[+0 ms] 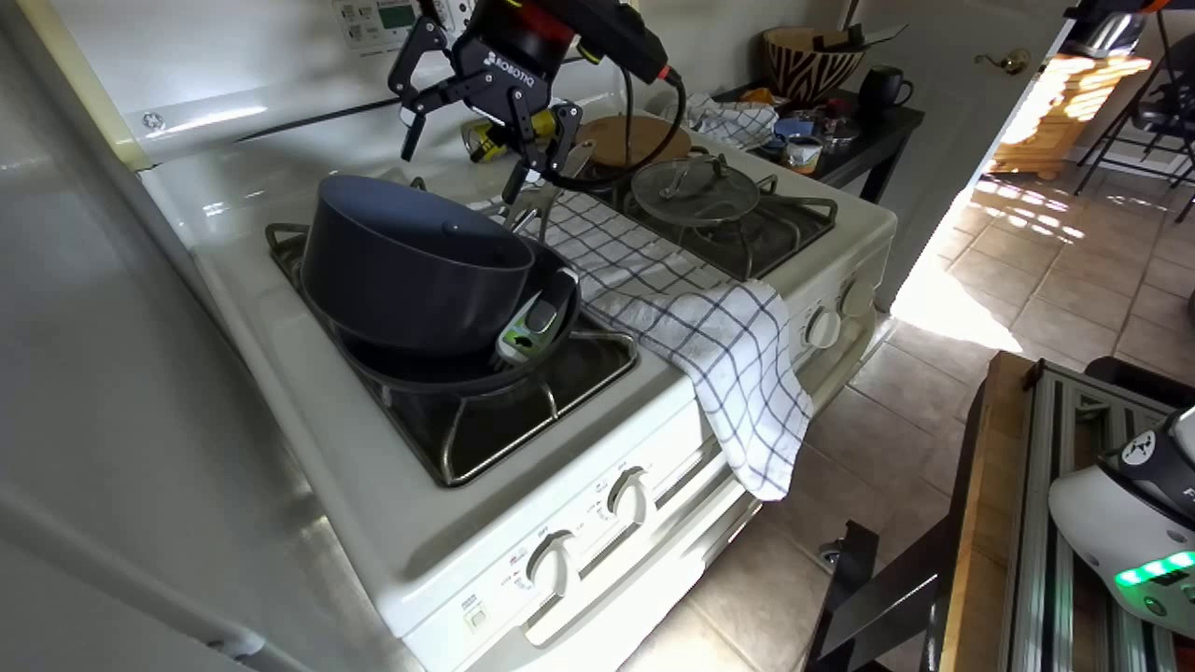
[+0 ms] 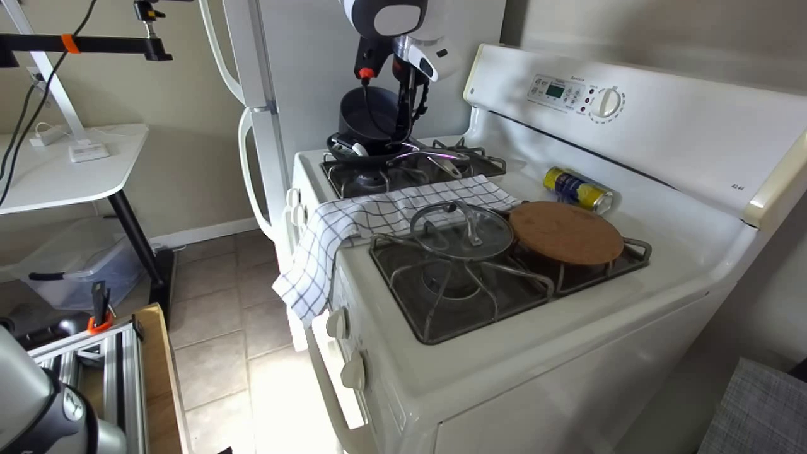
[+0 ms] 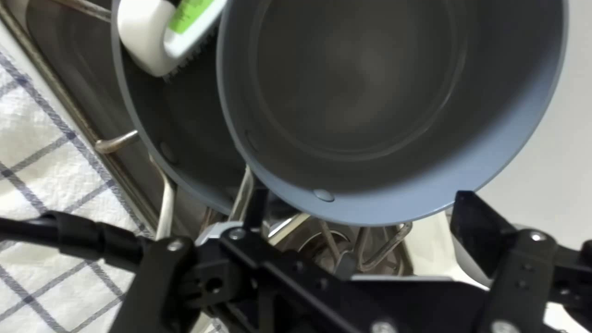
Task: Take the pot off of the pan and place it to the left
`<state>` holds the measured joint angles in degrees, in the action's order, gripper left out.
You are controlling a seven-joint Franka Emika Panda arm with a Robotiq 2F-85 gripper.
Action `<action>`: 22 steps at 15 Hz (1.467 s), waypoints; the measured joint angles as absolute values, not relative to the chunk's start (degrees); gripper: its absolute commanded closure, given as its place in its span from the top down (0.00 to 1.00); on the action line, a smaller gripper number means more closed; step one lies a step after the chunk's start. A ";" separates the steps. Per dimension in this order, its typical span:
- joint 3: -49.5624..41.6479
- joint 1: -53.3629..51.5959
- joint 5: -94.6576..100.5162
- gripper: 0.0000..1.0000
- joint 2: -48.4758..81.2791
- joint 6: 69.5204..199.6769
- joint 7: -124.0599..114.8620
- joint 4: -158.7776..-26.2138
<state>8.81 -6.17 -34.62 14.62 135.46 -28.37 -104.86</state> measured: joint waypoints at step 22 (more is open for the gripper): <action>7.66 -6.56 -54.19 0.66 2.64 138.60 -6.39 -124.23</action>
<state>7.66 -6.56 -54.19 2.64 138.60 -6.39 -124.23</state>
